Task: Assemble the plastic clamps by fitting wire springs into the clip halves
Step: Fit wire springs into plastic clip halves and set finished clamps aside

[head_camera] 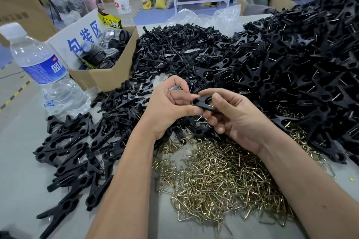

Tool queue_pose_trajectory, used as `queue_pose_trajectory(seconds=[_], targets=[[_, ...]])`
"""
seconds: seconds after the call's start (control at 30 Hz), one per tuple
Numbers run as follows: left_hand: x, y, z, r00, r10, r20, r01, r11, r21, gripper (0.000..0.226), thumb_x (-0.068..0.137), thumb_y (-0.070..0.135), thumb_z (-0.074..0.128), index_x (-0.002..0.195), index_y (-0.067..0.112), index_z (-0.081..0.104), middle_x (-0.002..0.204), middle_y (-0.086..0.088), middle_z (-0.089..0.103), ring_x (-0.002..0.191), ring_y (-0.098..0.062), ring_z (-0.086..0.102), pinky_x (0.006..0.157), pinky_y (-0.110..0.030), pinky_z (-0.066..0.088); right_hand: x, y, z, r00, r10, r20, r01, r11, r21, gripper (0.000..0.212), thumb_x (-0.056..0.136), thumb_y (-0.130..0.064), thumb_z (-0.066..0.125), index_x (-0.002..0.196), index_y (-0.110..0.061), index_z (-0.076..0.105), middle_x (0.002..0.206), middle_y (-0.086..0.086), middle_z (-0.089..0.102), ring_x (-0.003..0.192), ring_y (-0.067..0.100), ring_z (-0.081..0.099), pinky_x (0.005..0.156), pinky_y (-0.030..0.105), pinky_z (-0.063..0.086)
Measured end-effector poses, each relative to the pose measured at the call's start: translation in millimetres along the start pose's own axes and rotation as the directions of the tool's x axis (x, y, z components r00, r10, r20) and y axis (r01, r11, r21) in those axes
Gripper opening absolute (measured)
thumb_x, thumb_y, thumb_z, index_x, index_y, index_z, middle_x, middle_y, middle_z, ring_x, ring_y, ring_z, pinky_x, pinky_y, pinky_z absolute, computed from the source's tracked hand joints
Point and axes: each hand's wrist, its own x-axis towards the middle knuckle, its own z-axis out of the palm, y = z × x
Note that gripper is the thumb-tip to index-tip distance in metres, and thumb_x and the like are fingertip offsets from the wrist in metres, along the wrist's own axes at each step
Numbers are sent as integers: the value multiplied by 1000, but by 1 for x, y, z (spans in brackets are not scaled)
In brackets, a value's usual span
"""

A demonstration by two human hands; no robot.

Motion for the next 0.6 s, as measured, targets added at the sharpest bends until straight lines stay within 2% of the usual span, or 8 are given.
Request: queue_pose_trajectory(seconds=[0.1, 0.2, 0.3, 0.43, 0.6], targets=[[-1, 2, -1, 999, 16, 45, -20, 996, 82, 45, 64, -1, 90, 89, 12, 56, 81, -7, 76, 73, -23, 73, 67, -31, 59, -3, -3, -7, 989, 72, 130, -75, 997, 14, 44, 82, -42, 74, 121, -21, 77, 84, 7, 73, 64, 10, 66, 47, 16, 50], [-3, 7, -1, 995, 40, 92, -50, 993, 110, 44, 65, -3, 90, 89, 11, 55, 80, -3, 77, 72, -16, 73, 67, -25, 57, -3, -4, -11, 970, 125, 209, -152, 981, 117, 52, 75, -41, 87, 120, -19, 77, 85, 9, 73, 65, 10, 69, 47, 13, 53], [-3, 8, 1, 991, 61, 117, -77, 987, 140, 45, 64, -3, 92, 90, 7, 56, 81, -4, 75, 78, -14, 72, 73, -25, 57, -1, -1, -12, 949, 171, 265, -253, 915, 314, 54, 65, -31, 99, 112, -14, 79, 78, 9, 67, 60, 8, 63, 43, 11, 50], [-3, 9, 3, 992, 74, 103, -89, 984, 153, 39, 63, 4, 93, 90, 2, 66, 82, -18, 73, 78, -24, 68, 74, -30, 59, 1, -1, -11, 929, 198, 312, -329, 828, 455, 49, 64, -21, 100, 107, -9, 78, 75, 9, 58, 58, 6, 55, 40, 10, 46], [-3, 11, 1, 990, 89, 107, -103, 986, 129, 35, 60, 4, 91, 92, 8, 77, 86, -6, 77, 81, -17, 72, 76, -24, 59, 2, -1, -13, 903, 184, 388, -377, 774, 509, 42, 72, -12, 94, 108, -8, 74, 78, 11, 54, 60, 8, 54, 41, 9, 47]])
